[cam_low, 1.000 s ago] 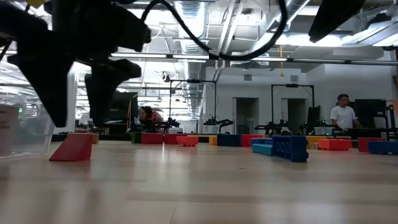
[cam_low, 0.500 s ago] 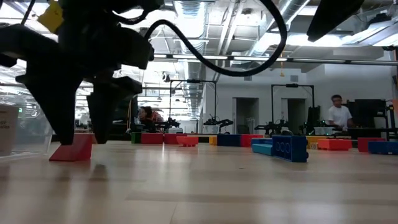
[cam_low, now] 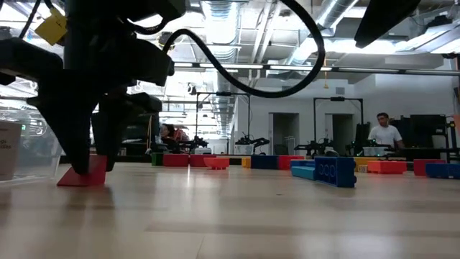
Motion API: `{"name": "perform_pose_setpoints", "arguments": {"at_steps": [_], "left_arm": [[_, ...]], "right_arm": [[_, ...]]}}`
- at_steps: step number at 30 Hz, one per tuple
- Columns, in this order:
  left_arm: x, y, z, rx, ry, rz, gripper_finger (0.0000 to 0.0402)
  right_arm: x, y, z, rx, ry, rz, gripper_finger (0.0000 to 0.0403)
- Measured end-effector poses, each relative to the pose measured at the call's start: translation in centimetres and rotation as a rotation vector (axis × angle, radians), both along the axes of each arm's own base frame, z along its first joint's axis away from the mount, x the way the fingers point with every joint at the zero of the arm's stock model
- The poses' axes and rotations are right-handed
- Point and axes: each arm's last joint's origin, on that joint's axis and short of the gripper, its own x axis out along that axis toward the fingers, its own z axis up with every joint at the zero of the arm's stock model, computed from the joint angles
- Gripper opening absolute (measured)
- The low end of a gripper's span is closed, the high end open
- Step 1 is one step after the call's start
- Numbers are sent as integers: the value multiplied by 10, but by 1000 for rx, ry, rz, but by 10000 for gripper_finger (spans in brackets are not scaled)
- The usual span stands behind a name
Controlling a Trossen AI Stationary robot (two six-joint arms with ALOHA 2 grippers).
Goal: Sort blocks by size
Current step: Put the small red block into the transparent bin
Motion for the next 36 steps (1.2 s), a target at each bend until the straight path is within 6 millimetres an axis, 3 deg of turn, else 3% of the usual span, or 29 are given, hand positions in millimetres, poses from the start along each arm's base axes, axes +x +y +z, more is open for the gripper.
{"name": "perform_pose_setpoints", "arguments": {"at_steps": [10, 20, 28, 36], "left_arm": [[4, 8, 4, 51, -34, 5, 20], [10, 14, 19, 109, -7, -4, 9], [5, 14, 58, 106, 1, -8, 1], [-31, 11, 111, -53, 31, -12, 1]], "right_arm": [[0, 0, 0, 0, 0, 0, 182], [0, 0, 0, 1, -1, 0, 182], [0, 0, 0, 2, -2, 1, 182], [0, 1, 0, 2, -4, 5, 182]]}}
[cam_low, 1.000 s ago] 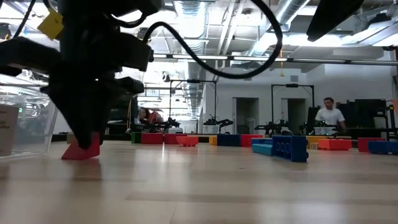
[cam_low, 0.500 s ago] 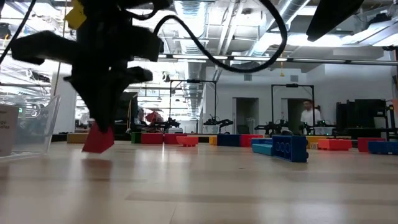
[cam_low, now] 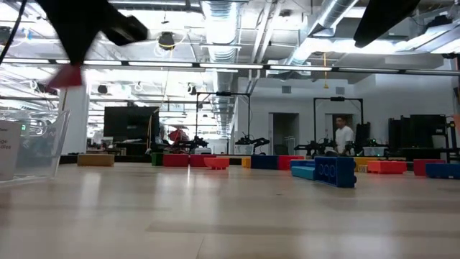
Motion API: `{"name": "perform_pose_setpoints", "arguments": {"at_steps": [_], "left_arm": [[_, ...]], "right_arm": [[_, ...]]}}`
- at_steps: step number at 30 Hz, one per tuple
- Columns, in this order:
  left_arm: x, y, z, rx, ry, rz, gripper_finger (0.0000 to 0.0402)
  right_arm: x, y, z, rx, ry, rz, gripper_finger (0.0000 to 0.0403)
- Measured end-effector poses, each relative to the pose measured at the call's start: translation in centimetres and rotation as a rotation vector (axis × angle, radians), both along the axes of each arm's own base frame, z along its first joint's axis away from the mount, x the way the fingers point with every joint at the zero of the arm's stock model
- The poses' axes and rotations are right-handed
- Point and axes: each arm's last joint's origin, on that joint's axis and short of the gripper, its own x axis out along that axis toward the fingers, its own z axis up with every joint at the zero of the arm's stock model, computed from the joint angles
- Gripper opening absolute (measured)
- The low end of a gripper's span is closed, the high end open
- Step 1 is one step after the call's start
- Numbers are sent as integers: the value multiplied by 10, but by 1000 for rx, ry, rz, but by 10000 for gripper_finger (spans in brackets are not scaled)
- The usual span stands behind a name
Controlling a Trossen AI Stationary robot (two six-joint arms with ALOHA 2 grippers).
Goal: Sort blocks by size
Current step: Put the small red block into the transparent bin, then put the small orange game piece into the transparent bin
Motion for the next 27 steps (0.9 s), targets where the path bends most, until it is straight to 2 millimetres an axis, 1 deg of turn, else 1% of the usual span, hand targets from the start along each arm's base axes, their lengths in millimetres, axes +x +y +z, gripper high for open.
{"name": "perform_pose_setpoints", "arguments": {"at_steps": [2, 4, 7, 9, 12, 16, 18, 20, 22, 24, 27], "left_arm": [[-13, -1, 7, -12, 46, 20, 1], [-23, -3, 9, 10, 96, 40, 1], [-28, -7, 9, 84, 97, 89, 0], [-30, -11, 9, 101, 81, 89, 9], [-31, -13, 8, 112, 87, 101, 39], [-35, -11, 8, 137, 132, 130, 99], [-35, -10, 8, 146, 131, 132, 130], [-35, -8, 8, 193, 120, 130, 156], [-34, -2, 8, 292, 88, 134, 172], [-32, 6, 9, 394, 49, 134, 178], [-26, 20, 12, 425, 19, 126, 179]], "right_arm": [[0, 0, 0, -1, 0, 2, 182], [0, 0, 0, 0, -2, 3, 182], [0, 0, 0, -1, -2, 5, 182], [1, 0, 0, 1, -5, 5, 182], [1, 1, 0, 4, -11, 5, 182], [0, 2, 0, 3, -11, 11, 182], [0, 2, 0, 4, -12, 11, 182], [0, 2, 0, 3, -11, 12, 182], [0, 2, 0, 1, -10, 13, 182], [1, 1, 0, 0, -10, 10, 182], [2, 0, 1, 1, -13, 7, 182]]}}
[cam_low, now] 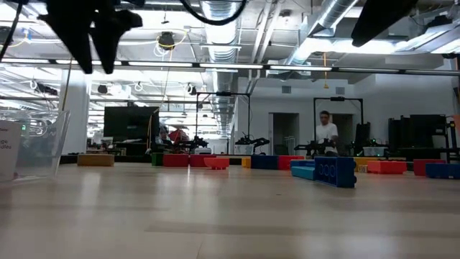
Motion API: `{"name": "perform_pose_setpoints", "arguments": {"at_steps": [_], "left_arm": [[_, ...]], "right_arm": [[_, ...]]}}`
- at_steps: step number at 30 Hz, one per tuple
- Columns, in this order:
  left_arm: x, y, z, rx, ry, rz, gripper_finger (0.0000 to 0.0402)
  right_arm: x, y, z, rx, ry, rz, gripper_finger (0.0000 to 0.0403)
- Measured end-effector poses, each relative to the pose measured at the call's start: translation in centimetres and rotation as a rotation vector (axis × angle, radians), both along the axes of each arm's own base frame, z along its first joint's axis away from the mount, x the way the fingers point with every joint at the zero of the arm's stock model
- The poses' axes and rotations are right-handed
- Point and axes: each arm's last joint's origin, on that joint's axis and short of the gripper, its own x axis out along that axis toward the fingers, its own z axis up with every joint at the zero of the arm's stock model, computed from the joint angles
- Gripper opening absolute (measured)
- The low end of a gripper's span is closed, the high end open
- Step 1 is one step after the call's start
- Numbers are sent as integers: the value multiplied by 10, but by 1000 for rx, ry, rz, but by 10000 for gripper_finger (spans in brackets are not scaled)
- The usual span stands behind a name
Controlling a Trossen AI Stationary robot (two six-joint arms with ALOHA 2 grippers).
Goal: Sort blocks by size
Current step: Put the small orange game piece into the transparent bin
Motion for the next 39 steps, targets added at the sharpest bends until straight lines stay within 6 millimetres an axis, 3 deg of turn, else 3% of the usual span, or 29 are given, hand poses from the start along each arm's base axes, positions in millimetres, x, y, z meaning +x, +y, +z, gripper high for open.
{"name": "perform_pose_setpoints", "arguments": {"at_steps": [5, 10, 16, 20, 27, 33, 39], "left_arm": [[8, 37, 2, -36, -82, 1, 170], [3, 89, -11, -71, -170, 46, 167], [-3, 147, -29, -82, -286, 179, 166], [12, 172, -37, -162, -463, 261, 169], [59, 183, -69, -219, -598, 271, 195], [85, 190, -99, -216, -669, 311, 232], [96, 203, -117, -182, -721, 385, 272]], "right_arm": [[1, 2, -1, -18, -23, 17, 182], [3, 0, -19, -68, -28, 46, 182], [17, -20, -46, -107, -40, 50, 182], [29, -39, -53, -152, -40, 59, 182], [47, -67, -48, -191, -78, 29, 182], [46, -67, -45, -217, -78, 49, 182], [45, -66, -45, -225, -78, 54, 182]]}}
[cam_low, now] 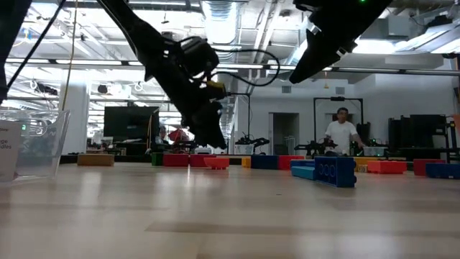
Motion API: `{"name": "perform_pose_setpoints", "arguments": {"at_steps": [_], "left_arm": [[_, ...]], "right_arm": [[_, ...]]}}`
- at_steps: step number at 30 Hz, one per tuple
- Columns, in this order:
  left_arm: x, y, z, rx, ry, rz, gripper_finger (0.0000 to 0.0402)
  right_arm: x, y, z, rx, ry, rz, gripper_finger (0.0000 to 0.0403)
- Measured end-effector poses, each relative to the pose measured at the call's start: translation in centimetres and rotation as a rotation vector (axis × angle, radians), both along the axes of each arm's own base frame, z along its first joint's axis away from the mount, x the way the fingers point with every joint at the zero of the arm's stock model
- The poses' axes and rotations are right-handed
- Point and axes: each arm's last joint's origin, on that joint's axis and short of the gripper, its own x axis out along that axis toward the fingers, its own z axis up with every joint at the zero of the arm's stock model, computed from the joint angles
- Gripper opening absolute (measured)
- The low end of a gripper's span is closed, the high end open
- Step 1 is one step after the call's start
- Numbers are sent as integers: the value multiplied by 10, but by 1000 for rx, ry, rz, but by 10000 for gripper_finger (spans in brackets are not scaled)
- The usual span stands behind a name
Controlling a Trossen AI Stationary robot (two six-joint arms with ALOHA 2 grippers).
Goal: Sort blocks by size
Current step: Put the small orange game piece into the transparent bin
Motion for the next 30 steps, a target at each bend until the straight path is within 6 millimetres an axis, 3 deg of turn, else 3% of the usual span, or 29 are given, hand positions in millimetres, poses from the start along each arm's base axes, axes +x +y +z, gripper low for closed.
{"name": "perform_pose_setpoints", "arguments": {"at_steps": [5, 11, 17, 25, 30], "left_arm": [[0, 9, -17, 14, 47, 69, 292], [8, 12, -33, 0, 33, 59, 289], [10, 11, -29, 24, 2, 42, 273], [4, 8, -2, 57, -34, 22, 260], [6, 4, 4, -38, -106, -34, 260]], "right_arm": [[0, 0, 0, -4, -3, 3, 182], [0, 0, 0, -4, -2, 3, 182], [0, 0, 0, -4, -3, 3, 182], [0, 0, 0, -4, -2, 3, 182], [1, 0, 0, -3, -3, 3, 182]]}}
